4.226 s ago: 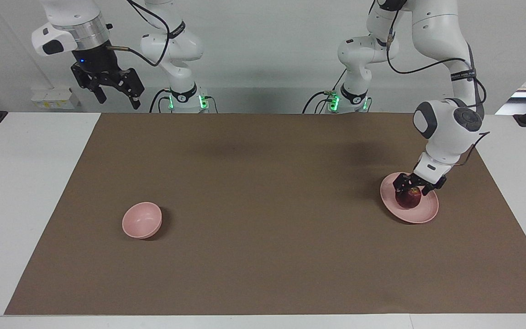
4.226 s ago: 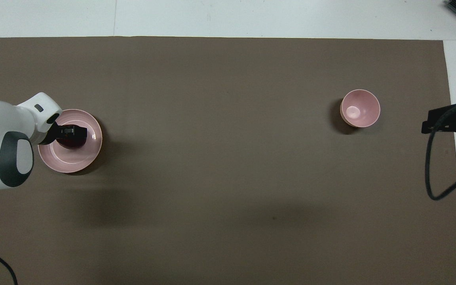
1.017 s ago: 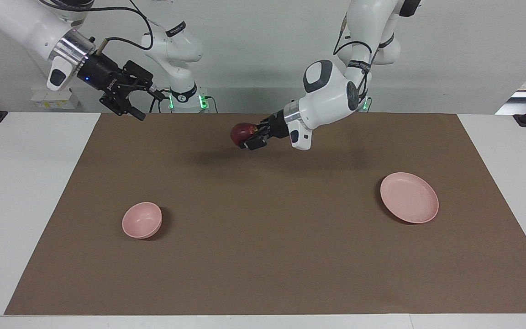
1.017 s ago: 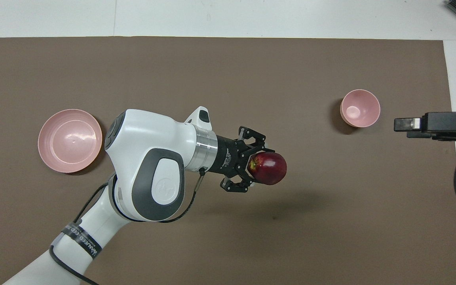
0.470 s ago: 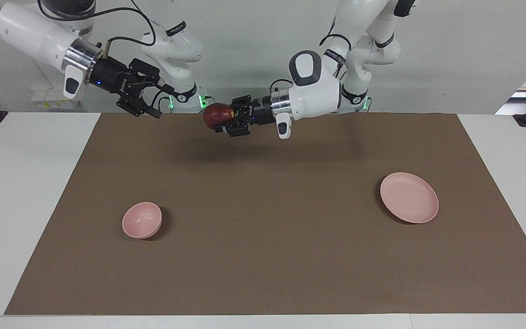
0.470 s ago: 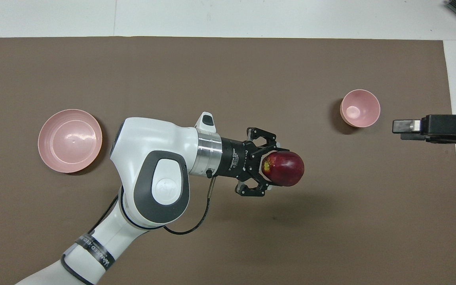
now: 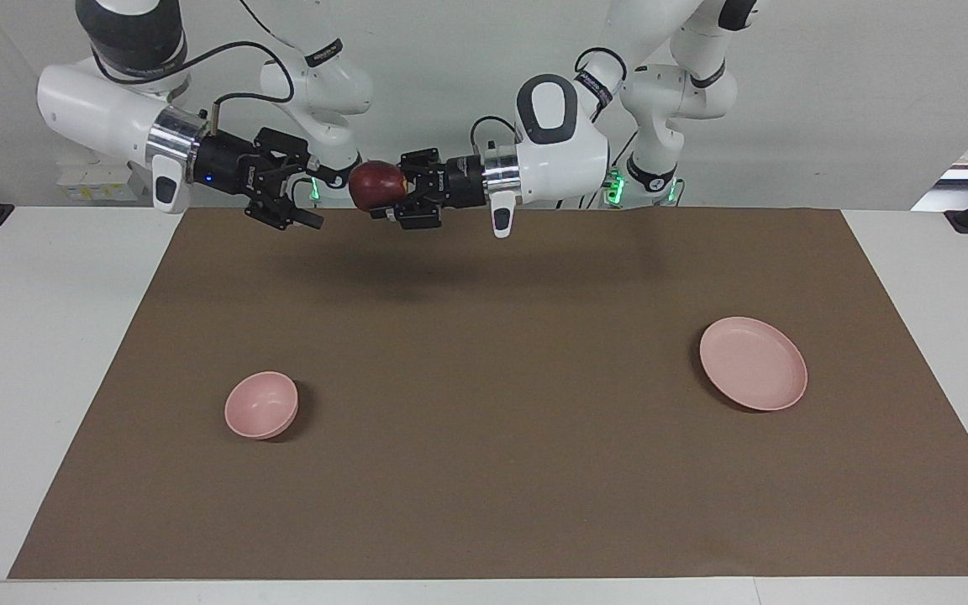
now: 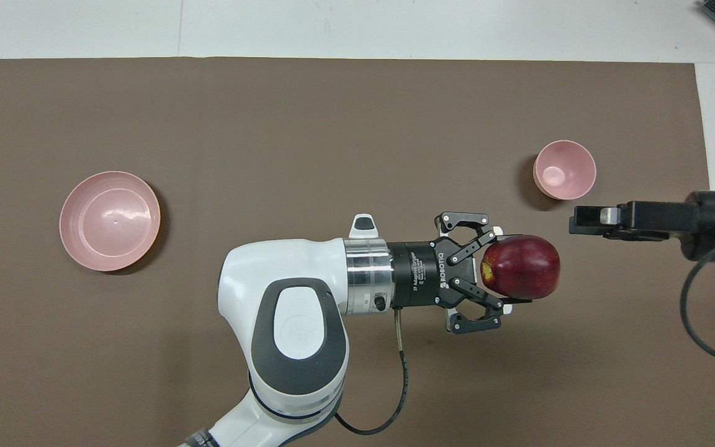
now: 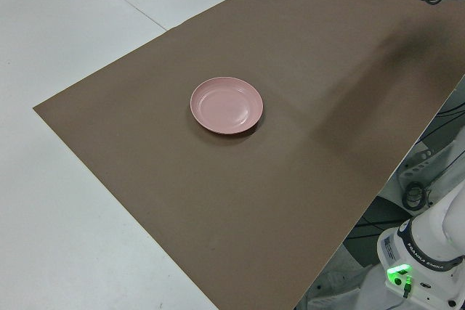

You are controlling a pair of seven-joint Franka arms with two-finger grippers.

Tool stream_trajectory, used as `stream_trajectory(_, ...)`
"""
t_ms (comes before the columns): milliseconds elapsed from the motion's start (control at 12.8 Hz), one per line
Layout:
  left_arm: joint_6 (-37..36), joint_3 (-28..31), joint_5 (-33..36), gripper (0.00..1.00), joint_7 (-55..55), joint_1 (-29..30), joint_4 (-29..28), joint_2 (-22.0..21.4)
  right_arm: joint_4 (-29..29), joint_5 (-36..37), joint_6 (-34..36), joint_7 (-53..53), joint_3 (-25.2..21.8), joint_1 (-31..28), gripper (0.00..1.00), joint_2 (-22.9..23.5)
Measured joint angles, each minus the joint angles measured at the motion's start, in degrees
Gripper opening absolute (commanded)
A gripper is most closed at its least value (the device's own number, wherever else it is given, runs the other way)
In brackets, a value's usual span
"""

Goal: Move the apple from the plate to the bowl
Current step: 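Close the right gripper on the apple held by the left gripper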

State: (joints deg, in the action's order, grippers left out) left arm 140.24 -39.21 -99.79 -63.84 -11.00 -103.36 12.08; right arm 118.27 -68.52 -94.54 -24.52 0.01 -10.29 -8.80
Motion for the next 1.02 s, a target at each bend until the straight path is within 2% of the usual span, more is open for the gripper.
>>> stream_trajectory(235, 3.3, -0.6, -0.6, 0.00, 0.0, -0.6, 1.8, 0.1, 2.3, -4.2, 0.4, -2.8, -0.1, 0.0, 1.00, 0.2)
stream_trajectory(548, 6.8, -1.4, -0.7, 0.00, 0.0, -1.7, 2.1, 0.4, 2.4, -8.1, 4.9, -2.8, -0.2, -0.1, 1.00, -0.1)
stream_trajectory(1017, 8.7, -1.6, -0.7, 0.00, 0.0, -2.5, 2.9, 0.7, 2.5, -9.1, 6.3, -2.8, -0.2, -0.1, 1.00, -0.3)
